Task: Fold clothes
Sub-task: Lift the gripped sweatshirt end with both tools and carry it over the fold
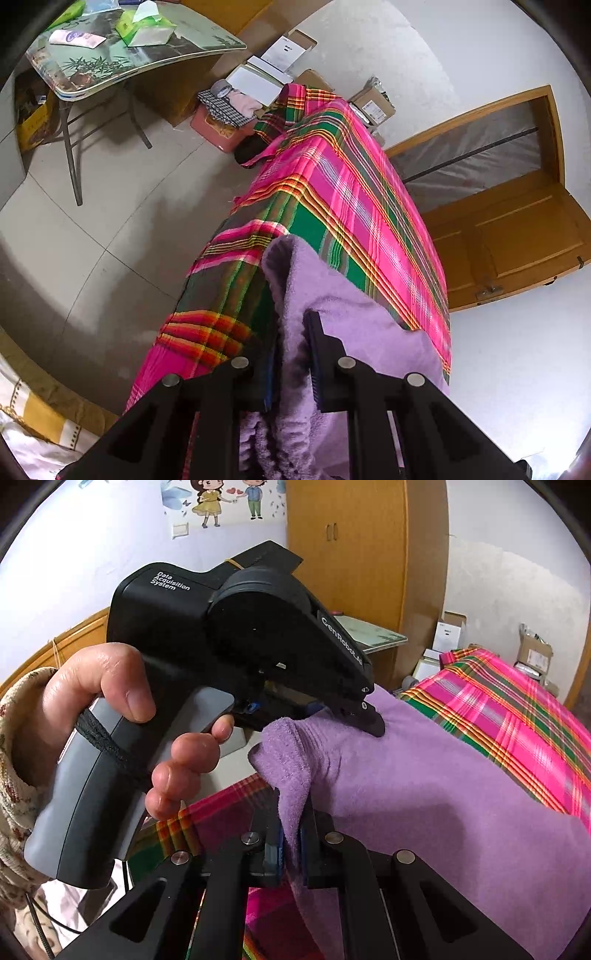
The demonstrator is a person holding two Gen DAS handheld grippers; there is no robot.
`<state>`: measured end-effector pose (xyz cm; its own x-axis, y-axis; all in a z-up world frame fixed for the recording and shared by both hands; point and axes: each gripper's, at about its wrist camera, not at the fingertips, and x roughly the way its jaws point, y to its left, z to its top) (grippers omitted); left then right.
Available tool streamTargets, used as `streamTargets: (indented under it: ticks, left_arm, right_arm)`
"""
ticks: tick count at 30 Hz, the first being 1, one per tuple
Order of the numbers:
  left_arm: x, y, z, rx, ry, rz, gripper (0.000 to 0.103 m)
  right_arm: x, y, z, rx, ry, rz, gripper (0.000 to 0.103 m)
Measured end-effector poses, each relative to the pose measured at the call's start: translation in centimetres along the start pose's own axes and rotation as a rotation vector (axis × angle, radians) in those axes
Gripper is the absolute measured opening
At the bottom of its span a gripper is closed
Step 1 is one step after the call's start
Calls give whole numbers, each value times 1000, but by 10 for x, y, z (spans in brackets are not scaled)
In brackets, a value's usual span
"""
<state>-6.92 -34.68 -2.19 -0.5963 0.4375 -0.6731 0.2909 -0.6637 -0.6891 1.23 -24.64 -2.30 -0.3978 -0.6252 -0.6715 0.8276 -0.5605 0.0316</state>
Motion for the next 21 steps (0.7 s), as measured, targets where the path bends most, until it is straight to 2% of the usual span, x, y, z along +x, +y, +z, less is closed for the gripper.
streamTargets:
  ticks: [6, 21]
  left_arm:
    - [-7, -25, -4, 61, -25, 42, 15]
    - [-18, -112, -24, 196, -55, 3, 15]
  right_arm:
    - [-15, -5, -6, 13, -39, 5, 6]
    - [-98, -34, -19, 100, -183, -12, 6]
